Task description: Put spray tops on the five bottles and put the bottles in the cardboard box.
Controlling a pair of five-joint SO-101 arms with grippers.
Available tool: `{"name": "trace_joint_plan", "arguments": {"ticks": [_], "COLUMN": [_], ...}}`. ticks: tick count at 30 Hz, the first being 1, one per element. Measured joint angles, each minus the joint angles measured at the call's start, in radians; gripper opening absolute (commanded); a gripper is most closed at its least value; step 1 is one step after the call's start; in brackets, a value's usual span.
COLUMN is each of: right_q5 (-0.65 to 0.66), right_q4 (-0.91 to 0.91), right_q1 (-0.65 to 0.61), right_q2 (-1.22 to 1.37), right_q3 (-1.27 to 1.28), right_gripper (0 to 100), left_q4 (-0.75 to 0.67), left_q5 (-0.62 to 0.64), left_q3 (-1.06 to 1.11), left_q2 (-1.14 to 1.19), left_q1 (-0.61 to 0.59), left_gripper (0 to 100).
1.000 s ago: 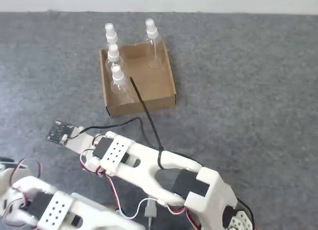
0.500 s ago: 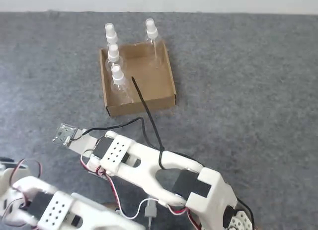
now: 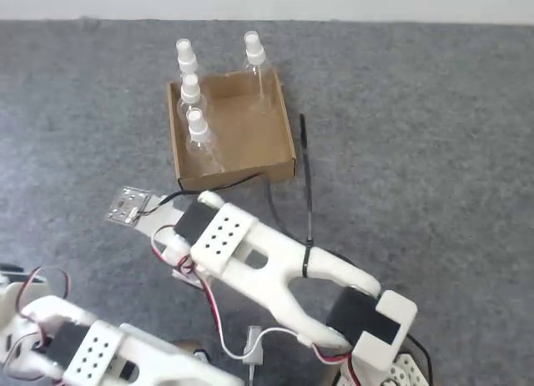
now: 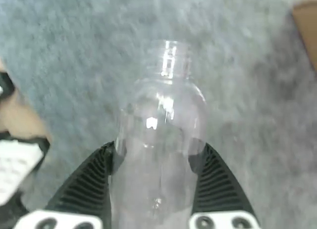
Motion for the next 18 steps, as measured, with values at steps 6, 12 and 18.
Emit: {"name": "trace_joint_plan", "arguments": {"ticks": [6,12,18], "right_q5": [0.008,0.008,0.008], "right_q4": [0.138,0.255,0.381], "right_q1": [0.048,0.100,0.158], "right_q2": [-0.012,-0.055,-0.103], "right_q3": [0.000,0.000,0.000], "right_gripper": [3.2,3.2,3.5], "left_q4": [0.000,0.000,0.000], "left_q5": [0.000,0.000,0.000], "left_q3": [0.000,0.000,0.000], "left_q2": [0.000,0.000,0.000], "left_q1": [0.000,0.000,0.000], "left_gripper": [14,14,14]}}
